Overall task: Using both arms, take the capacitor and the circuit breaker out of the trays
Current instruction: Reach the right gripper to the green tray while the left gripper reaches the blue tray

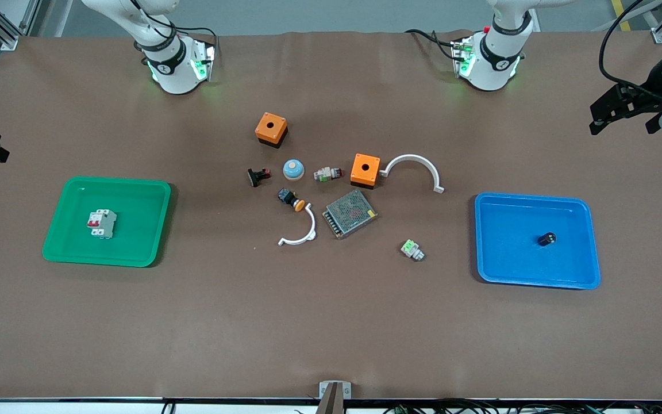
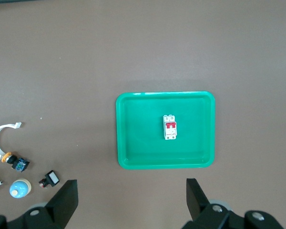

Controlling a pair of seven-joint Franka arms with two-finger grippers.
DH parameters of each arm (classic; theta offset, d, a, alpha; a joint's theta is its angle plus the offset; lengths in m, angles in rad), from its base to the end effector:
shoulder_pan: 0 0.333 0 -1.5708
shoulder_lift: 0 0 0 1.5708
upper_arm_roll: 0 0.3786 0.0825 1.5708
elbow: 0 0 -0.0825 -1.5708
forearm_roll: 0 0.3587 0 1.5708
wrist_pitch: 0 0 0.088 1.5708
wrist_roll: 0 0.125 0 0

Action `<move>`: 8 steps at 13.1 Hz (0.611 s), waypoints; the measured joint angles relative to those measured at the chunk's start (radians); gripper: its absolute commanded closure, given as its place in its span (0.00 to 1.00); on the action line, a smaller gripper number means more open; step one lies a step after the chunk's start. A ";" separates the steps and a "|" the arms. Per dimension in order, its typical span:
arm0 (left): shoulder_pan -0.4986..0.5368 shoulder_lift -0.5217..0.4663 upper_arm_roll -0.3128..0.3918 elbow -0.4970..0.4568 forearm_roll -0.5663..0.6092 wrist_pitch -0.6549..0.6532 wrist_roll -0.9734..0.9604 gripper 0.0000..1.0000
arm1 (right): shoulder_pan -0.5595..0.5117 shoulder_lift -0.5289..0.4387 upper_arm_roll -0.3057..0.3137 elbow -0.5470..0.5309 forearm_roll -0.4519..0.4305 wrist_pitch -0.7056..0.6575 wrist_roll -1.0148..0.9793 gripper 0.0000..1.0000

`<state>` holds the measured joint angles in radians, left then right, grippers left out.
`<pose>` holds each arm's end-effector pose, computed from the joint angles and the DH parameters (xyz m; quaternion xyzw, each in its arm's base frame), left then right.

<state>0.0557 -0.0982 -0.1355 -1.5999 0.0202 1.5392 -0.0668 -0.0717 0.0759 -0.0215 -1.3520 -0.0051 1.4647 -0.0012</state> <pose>0.4884 -0.0411 0.7029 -0.9997 0.0058 -0.0195 0.0153 0.5444 -0.0509 0.7153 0.9988 -0.0462 0.0182 0.0042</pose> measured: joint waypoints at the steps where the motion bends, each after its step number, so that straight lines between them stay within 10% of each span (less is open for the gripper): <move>1: 0.000 0.004 0.001 0.001 0.000 0.000 0.000 0.00 | 0.000 0.000 0.000 0.000 0.000 0.000 0.003 0.00; 8: 0.015 0.169 0.014 0.049 0.000 0.026 0.000 0.00 | -0.001 0.005 -0.006 0.006 -0.001 0.007 0.015 0.00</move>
<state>0.0710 0.0707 -0.1210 -1.5509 0.0203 1.5655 -0.0668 -0.0730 0.0807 -0.0272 -1.3462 -0.0065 1.4722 0.0139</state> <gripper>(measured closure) 0.000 0.000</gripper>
